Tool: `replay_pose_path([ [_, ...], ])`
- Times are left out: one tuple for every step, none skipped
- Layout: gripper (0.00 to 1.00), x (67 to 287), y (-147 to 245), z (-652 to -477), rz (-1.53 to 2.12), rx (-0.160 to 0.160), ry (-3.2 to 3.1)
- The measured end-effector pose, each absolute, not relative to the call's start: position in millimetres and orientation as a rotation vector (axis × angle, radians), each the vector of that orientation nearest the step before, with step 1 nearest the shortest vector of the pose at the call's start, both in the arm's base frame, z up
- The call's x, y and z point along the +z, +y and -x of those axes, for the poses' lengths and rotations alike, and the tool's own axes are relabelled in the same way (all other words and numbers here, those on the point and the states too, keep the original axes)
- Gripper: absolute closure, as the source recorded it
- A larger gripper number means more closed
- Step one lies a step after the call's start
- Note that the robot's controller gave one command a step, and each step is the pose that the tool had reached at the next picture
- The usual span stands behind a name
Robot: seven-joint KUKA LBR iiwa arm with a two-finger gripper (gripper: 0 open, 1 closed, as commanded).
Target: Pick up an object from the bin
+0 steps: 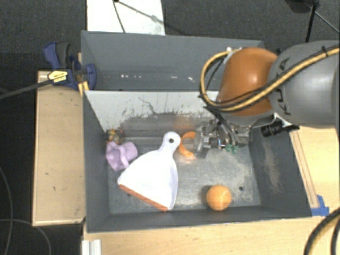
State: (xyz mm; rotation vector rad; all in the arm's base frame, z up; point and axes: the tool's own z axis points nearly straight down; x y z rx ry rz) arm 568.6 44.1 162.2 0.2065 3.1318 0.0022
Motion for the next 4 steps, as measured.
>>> replay_pose_path([
  [1.00, 171.1, 13.6, -565.8, 0.107, 0.001, 3.136],
  [0.00, 183.8, -76.5, -551.7, -0.146, -0.002, 3.134],
  [0.00, 183.7, -75.6, -551.8, -0.143, -0.001, 3.134],
  [0.00, 207.5, -70.5, -539.8, -0.083, 0.001, 3.141],
])
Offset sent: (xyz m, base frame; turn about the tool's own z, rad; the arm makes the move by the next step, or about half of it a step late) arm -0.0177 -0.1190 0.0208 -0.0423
